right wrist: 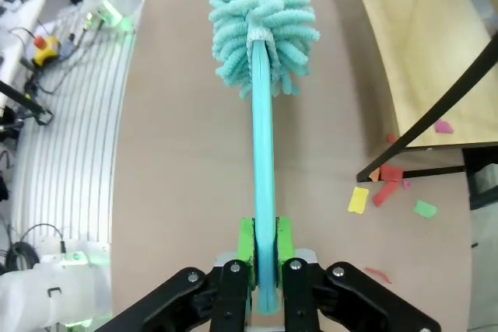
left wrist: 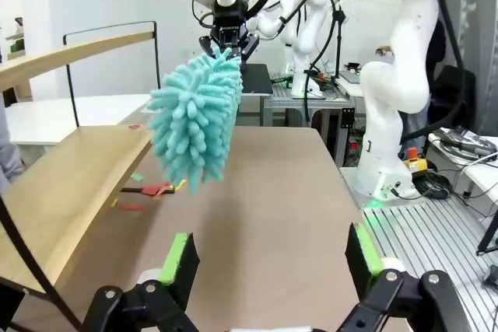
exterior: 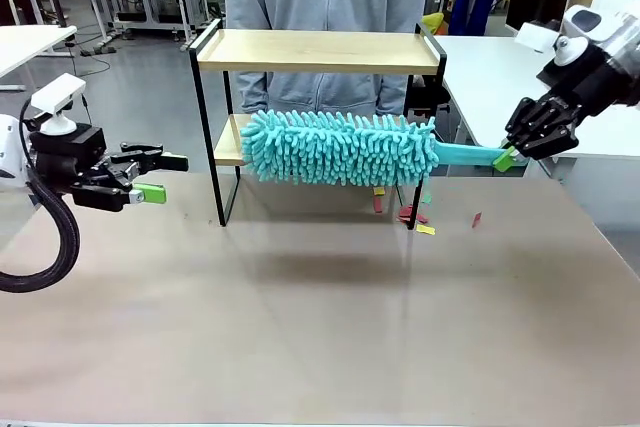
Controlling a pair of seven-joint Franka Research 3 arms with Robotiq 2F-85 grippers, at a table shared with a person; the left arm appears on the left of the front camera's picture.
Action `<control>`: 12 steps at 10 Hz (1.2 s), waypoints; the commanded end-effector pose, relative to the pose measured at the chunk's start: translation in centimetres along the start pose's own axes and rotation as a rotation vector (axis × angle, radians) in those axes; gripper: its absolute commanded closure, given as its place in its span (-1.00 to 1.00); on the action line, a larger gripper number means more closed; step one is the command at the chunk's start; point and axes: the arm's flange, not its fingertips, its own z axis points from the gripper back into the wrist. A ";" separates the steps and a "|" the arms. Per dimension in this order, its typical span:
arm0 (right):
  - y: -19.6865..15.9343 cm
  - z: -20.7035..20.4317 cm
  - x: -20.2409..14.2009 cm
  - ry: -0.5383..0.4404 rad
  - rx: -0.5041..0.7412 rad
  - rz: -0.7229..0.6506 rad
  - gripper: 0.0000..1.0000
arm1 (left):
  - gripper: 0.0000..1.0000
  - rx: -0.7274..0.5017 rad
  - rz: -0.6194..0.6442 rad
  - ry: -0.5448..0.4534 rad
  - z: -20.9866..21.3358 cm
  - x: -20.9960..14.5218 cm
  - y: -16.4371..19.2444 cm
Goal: Clean the shelf.
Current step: Hand the Duster back to the human.
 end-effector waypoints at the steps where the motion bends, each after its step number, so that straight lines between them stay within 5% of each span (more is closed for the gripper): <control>1: 0.4 0.3 0.1 -0.012 0.006 -0.013 0.73 | -1.00 0.009 0.010 0.005 0.6 -0.4 0.5; 12: 0.4 0.3 0.1 -0.012 0.006 -0.013 0.73 | -1.00 0.063 -0.063 -0.116 -9.4 0.9 4.4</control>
